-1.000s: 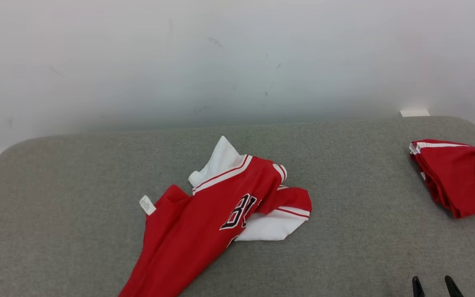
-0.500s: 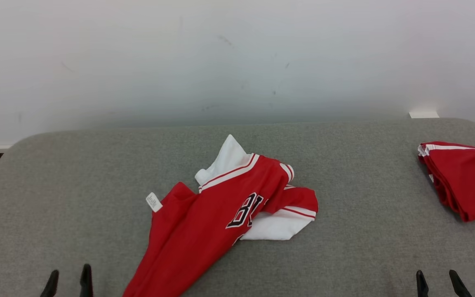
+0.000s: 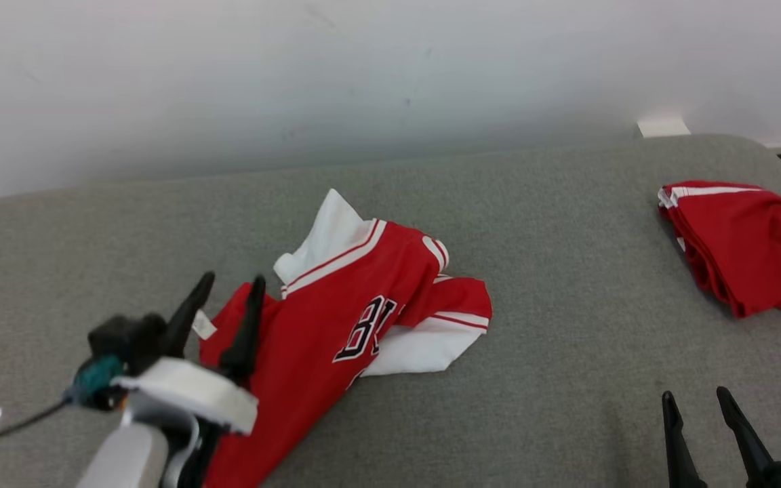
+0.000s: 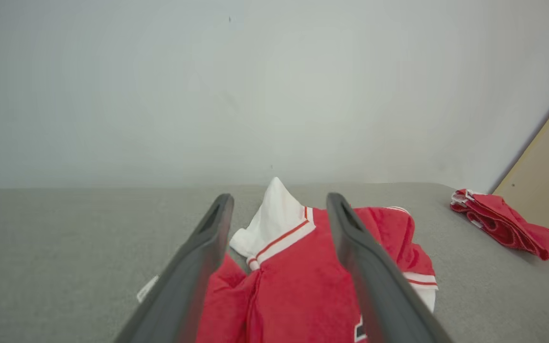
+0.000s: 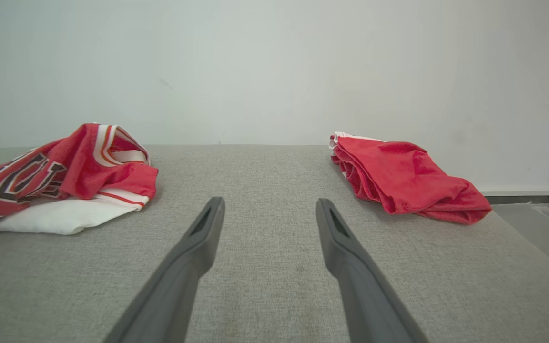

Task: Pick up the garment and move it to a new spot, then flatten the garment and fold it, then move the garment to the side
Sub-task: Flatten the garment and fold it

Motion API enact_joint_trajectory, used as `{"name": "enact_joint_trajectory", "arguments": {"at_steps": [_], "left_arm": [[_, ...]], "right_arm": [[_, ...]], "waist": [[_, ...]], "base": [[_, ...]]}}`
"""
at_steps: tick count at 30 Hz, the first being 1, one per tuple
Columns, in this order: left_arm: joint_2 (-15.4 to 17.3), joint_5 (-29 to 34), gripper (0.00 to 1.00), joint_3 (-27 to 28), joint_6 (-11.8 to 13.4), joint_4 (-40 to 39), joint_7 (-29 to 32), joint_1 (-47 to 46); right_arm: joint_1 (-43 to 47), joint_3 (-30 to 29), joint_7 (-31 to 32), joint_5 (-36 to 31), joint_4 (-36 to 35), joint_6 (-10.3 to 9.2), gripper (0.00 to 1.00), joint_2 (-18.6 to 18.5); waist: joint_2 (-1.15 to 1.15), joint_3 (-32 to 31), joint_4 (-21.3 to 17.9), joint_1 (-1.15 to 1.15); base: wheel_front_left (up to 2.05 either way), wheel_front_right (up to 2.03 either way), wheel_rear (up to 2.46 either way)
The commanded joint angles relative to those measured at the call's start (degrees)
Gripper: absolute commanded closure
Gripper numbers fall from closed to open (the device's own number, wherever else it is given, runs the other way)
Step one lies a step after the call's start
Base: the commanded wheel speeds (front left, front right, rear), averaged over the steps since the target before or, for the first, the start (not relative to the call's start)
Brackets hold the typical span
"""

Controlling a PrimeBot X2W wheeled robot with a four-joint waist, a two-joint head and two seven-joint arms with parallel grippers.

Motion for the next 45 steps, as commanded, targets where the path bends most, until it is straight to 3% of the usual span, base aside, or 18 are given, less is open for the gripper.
{"name": "enact_joint_trajectory", "arguments": {"at_steps": [1, 5, 12, 23, 24, 25, 34, 39, 45], "left_arm": [[0.39, 1.08, 0.00, -0.34, -0.20, 1.46, 1.26, -4.10], [-0.84, -0.97, 0.00, -0.36, -0.51, 8.32, 6.62, -15.59], [0.13, -1.40, 0.00, -1.63, -2.19, 23.74, 13.63, -32.50], [2.18, -1.30, 0.00, -4.75, -3.42, 38.26, 19.52, -42.51], [2.24, -1.30, 0.68, -5.13, -3.48, 39.12, 19.96, -42.98], [2.12, -1.36, 1.00, -5.65, -3.54, 40.03, 20.23, -43.16], [-0.16, -0.46, 1.00, -8.69, -3.84, 41.23, 14.93, -46.62], [-3.10, 0.16, 1.00, -11.01, -3.89, 37.76, 11.48, -46.58], [-7.98, 0.28, 1.00, -17.49, -3.98, 29.53, 10.81, -39.16]], "right_arm": [[-1.27, 0.36, 0.04, 0.21, -0.43, -0.18, 0.00, -0.10], [-3.56, 1.58, 0.04, 0.84, -1.68, -0.18, 0.00, -0.11], [-7.88, 4.57, 0.04, 1.23, -3.95, -0.18, 0.00, -0.09], [-10.31, 6.99, 0.04, 0.73, -6.59, -0.18, 0.00, -0.09], [-10.33, 7.17, 0.04, 0.55, -6.61, -0.18, 0.00, -0.08], [-10.38, 7.31, 0.04, 0.54, -6.54, -0.18, 0.00, -0.08], [-9.07, 6.73, 0.04, 1.18, -4.91, -0.18, 0.00, -0.11], [-7.94, 6.44, 0.04, 1.60, -3.97, -0.18, 0.00, -0.11], [-5.45, 4.76, 0.04, 1.93, -3.18, -0.18, 0.00, -0.13]], "waist": [[0.00, 3.80, -2.42, -0.01], [0.00, 8.73, -4.81, -0.01], [0.00, 16.83, -8.54, -0.01], [0.00, 20.75, -11.11, -0.01], [0.00, 20.76, -11.16, -0.01], [0.00, 20.69, -11.22, -0.01], [0.00, 16.36, -9.20, -0.01], [0.00, 11.89, -7.53, -0.01], [0.00, 6.16, -6.72, -0.01]], "base": [[0.00, 0.00, 0.00], [0.00, 0.00, 0.00], [0.00, 0.00, 0.00], [0.00, 0.00, 0.00], [0.00, 0.00, 0.00], [0.00, 0.00, 0.00], [0.00, 0.00, 0.00], [0.00, 0.00, 0.00], [0.00, 0.00, 0.00]]}}
